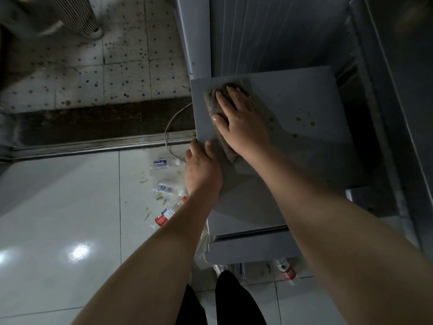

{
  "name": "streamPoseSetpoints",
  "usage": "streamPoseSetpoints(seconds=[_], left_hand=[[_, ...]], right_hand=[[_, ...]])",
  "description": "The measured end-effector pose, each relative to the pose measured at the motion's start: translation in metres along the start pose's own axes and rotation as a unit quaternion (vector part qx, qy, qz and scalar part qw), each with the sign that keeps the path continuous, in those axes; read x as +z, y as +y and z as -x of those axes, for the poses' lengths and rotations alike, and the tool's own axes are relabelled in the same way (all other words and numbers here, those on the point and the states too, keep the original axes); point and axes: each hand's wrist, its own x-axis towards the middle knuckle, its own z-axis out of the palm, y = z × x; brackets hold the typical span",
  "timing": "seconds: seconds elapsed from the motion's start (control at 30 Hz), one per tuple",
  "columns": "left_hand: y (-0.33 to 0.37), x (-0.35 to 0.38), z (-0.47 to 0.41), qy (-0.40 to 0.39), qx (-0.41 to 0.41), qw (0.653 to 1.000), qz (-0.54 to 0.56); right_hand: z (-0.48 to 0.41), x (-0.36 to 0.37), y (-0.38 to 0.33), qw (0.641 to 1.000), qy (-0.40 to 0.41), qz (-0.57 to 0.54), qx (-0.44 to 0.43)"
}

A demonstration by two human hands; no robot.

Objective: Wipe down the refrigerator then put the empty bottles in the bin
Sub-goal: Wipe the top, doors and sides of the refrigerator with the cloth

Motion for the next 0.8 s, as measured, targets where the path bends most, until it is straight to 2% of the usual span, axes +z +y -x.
streamPoseSetpoints(seconds=[0.23,0.47,0.6,0.8], left_hand=[[0.001,-0.002,0.003,-0.008,-0.005,0.999,0.035],[0.001,-0.001,0.002,-0.003,-0.005,1.000,0.026],[-0.002,0.003,0.000,0.005,-0.005,1.000,0.001],[-0.003,0.003,-0.001,0.006,0.006,1.000,0.000]], right_hand=[[0.059,0.003,-0.005,0.999,0.044,-0.004,-0.029],[0.020,0.005,-0.007,0.996,0.005,0.001,-0.086],[-0.011,0.008,-0.013,0.997,0.000,0.009,-0.076],[-0.037,0.012,-0.013,1.000,0.019,0.011,-0.019]])
